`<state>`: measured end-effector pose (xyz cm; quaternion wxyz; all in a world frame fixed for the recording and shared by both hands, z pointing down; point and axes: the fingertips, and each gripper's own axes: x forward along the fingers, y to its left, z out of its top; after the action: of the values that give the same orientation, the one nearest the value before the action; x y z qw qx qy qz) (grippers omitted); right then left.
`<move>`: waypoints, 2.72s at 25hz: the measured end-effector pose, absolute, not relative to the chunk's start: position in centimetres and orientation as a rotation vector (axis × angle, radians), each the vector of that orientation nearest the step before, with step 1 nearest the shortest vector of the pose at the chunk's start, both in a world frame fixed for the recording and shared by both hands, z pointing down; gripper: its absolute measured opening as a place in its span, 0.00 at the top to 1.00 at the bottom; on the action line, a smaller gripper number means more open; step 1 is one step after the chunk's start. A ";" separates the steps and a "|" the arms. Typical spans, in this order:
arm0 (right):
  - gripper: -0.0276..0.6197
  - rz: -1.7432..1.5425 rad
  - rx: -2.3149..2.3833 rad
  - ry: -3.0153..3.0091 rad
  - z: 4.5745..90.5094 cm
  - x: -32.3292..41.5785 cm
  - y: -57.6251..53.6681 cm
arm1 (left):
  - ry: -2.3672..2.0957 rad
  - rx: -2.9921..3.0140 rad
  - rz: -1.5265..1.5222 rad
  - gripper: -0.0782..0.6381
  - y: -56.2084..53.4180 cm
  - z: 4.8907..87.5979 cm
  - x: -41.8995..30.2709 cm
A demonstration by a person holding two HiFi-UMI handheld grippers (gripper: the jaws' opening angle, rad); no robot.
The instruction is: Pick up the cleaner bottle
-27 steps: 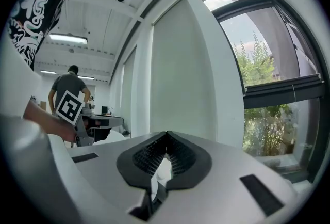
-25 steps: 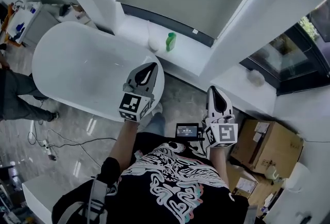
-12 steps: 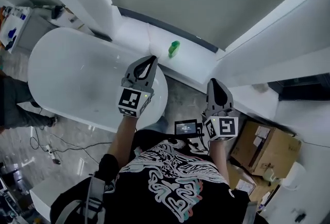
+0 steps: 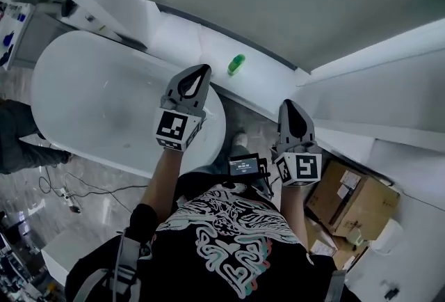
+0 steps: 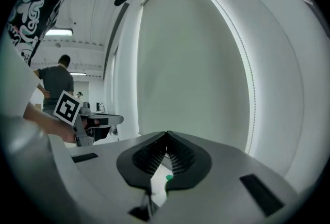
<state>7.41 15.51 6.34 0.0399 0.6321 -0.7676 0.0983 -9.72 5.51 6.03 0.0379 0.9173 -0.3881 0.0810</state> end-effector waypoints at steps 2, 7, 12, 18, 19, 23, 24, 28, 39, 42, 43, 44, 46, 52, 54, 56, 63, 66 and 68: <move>0.91 0.308 1.901 -2.370 6.9 7.1 13.9 | -1.207 2.792 0.261 0.87 4.4 6.8 -9.8; 0.92 0.366 1.860 -2.414 8.9 7.4 9.5 | -1.253 2.767 0.278 0.87 1.4 8.1 -9.4; 0.91 0.361 1.784 -2.444 9.7 8.1 5.5 | -1.290 2.763 0.335 0.87 -1.3 8.8 -9.0; 0.91 0.406 1.794 -2.463 11.2 10.0 2.4 | -1.292 2.751 0.371 0.87 -3.3 11.1 -7.4; 0.92 0.407 1.785 -2.458 11.8 10.1 2.0 | -1.286 2.751 0.384 0.87 -3.6 11.7 -7.2; 0.91 0.446 1.752 -2.432 14.1 9.8 1.0 | -1.288 2.759 0.334 0.87 -4.4 13.3 -6.6; 0.91 0.451 1.746 -2.427 14.7 9.9 0.7 | -1.290 2.775 0.313 0.87 -4.6 13.6 -6.4; 0.91 0.464 1.715 -2.411 17.9 9.8 -0.3 | -1.272 2.768 0.342 0.87 -5.2 16.8 -6.4; 0.91 0.492 1.625 -2.394 26.0 8.3 -2.4 | -1.226 2.712 0.339 0.87 -5.8 23.8 -6.8; 0.91 0.507 1.593 -2.385 28.1 7.9 -2.4 | -1.225 2.708 0.359 0.87 -5.8 25.7 -6.6; 0.91 0.511 1.577 -2.382 28.8 7.7 -2.3 | -1.220 2.709 0.370 0.87 -5.8 26.3 -6.5; 0.91 0.514 1.564 -2.380 29.5 7.6 -2.3 | -1.214 2.711 0.390 0.87 -5.7 27.0 -6.4; 0.91 0.515 1.552 -2.380 30.6 7.6 -2.6 | -1.205 2.715 0.421 0.87 -5.7 28.3 -6.3; 0.91 0.505 1.540 -2.368 33.0 7.5 -3.2 | -1.166 2.730 0.479 0.87 -5.8 31.4 -5.9; 0.91 0.505 1.545 -2.361 33.6 7.7 -3.5 | -1.167 2.728 0.491 0.87 -6.0 32.1 -5.9; 0.91 0.508 1.547 -2.355 34.3 7.8 -3.7 | -1.175 2.719 0.501 0.87 -6.1 32.8 -6.0; 0.91 0.487 1.560 -2.345 36.5 8.2 -4.4 | -1.213 2.665 0.475 0.87 -6.3 35.7 -6.4; 0.91 0.490 1.556 -2.348 37.6 8.2 -4.3 | -1.206 2.676 0.506 0.87 -6.2 37.1 -6.4; 0.91 0.495 1.550 -2.349 38.3 7.9 -4.3 | -1.193 2.679 0.530 0.87 -6.0 38.1 -6.4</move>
<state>7.94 -4.31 38.31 0.1415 0.5368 -0.8138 0.1716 -6.38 -6.01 38.08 0.0805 0.8960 -0.3990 0.1772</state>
